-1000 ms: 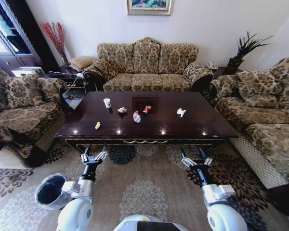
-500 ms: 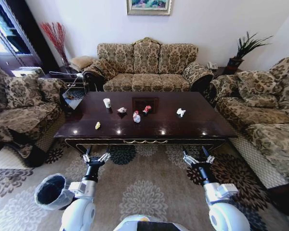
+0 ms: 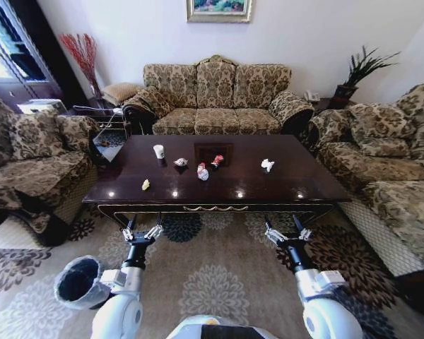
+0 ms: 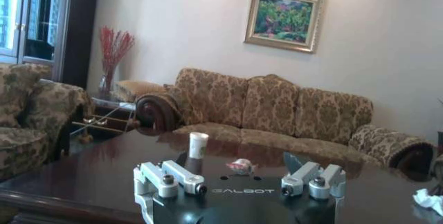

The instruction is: Move to the front of the table and place the trash on the table into the trash bin.

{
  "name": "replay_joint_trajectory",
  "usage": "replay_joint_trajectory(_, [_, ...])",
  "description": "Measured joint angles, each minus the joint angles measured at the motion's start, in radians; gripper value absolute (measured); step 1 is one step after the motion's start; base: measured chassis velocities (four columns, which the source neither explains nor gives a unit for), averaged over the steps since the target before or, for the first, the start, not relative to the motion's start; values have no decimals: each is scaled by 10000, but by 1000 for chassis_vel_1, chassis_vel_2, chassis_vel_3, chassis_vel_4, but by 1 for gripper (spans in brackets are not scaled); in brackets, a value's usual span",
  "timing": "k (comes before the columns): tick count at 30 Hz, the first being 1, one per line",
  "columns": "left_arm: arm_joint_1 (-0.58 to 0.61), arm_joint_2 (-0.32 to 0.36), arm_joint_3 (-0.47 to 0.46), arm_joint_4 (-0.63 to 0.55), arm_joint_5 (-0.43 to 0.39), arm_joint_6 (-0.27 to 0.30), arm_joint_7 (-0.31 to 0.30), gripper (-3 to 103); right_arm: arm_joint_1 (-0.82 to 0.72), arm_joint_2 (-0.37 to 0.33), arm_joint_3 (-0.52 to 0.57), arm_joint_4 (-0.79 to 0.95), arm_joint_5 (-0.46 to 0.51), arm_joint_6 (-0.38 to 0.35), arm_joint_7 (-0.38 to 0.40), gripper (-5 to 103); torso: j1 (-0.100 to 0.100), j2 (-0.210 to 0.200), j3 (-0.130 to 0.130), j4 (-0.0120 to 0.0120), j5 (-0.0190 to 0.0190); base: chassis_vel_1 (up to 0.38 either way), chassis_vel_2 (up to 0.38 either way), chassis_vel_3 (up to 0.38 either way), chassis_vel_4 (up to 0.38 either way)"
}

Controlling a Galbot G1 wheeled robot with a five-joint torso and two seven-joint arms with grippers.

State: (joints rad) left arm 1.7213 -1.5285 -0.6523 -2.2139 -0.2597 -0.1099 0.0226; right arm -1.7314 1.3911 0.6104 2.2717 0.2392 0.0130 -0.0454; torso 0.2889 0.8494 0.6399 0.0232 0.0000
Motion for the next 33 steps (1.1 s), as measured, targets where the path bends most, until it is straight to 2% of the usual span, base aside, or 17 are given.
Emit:
replay_joint_trajectory(11, [-98,270,-166,424,-119,-22,-22,93,219,192,-199,-455,-42,198,-29,100,0,1,1,0,-5,277,286,-274,-264])
replay_joint_trajectory(13, [-114,308,-253,589,-118,43,-22,93,228,175,-203,-631,-47,675,-434,100,-1,1,0,0,-2,243,294,-239,-263])
replay_joint_trajectory(14, [-114,308,-253,589,-118,43,-22,93,228,175,-203,-631,-47,675,-434,100,-1,1,0,0,-2,219,294,-218,-255])
replay_joint_trajectory(18, [-272,584,-876,1381,-295,691,-81,93,244,180,-240,-846,-279,965,-736,100,1,1,1,1,-13,159,146,-134,-140])
replay_joint_trajectory(19, [-272,584,-876,1381,-295,691,-81,93,244,180,-240,-846,-279,965,-736,100,1,1,1,1,-13,122,38,-44,-72])
replay_joint_trajectory(22, [-346,1080,-1579,2284,-530,887,-19,95,281,203,-251,-1006,-388,854,-563,100,0,1,0,3,0,0,0,0,0])
replay_joint_trajectory(24, [-391,1536,-1999,2998,-771,1037,37,93,282,215,-236,-1095,-334,802,-387,100,0,1,1,0,3,-52,-64,25,42])
replay_joint_trajectory(25, [-391,1536,-1999,2998,-771,1037,37,93,282,215,-236,-1095,-334,802,-387,100,0,1,1,0,3,-52,-65,24,42])
replay_joint_trajectory(27, [-566,2037,-2327,4037,-917,1200,134,92,295,218,-164,-1213,-237,797,-330,100,0,1,0,-1,0,-26,-32,12,16])
replay_joint_trajectory(28, [-677,2300,-2399,4590,-1071,1228,185,92,302,216,-138,-1260,-151,777,-331,100,0,1,0,1,3,0,0,0,0])
replay_joint_trajectory(29, [-677,2300,-2399,4590,-1071,1228,185,92,302,216,-138,-1260,-151,777,-331,100,0,1,0,1,3,0,0,0,0])
replay_joint_trajectory(31, [-1015,2837,-2386,5953,-1490,1321,198,92,315,208,-97,-1323,109,646,-421,100,0,1,0,0,-7,0,0,0,0])
replay_joint_trajectory(32, [-1015,2837,-2386,5953,-1490,1321,198,92,315,208,-97,-1323,109,646,-421,100,0,1,0,0,-7,0,0,0,0])
replay_joint_trajectory(33, [-1268,3062,-2358,6681,-1488,1327,294,92,346,214,-93,-1345,238,607,-457,100,1,1,0,3,-12,0,0,0,0])
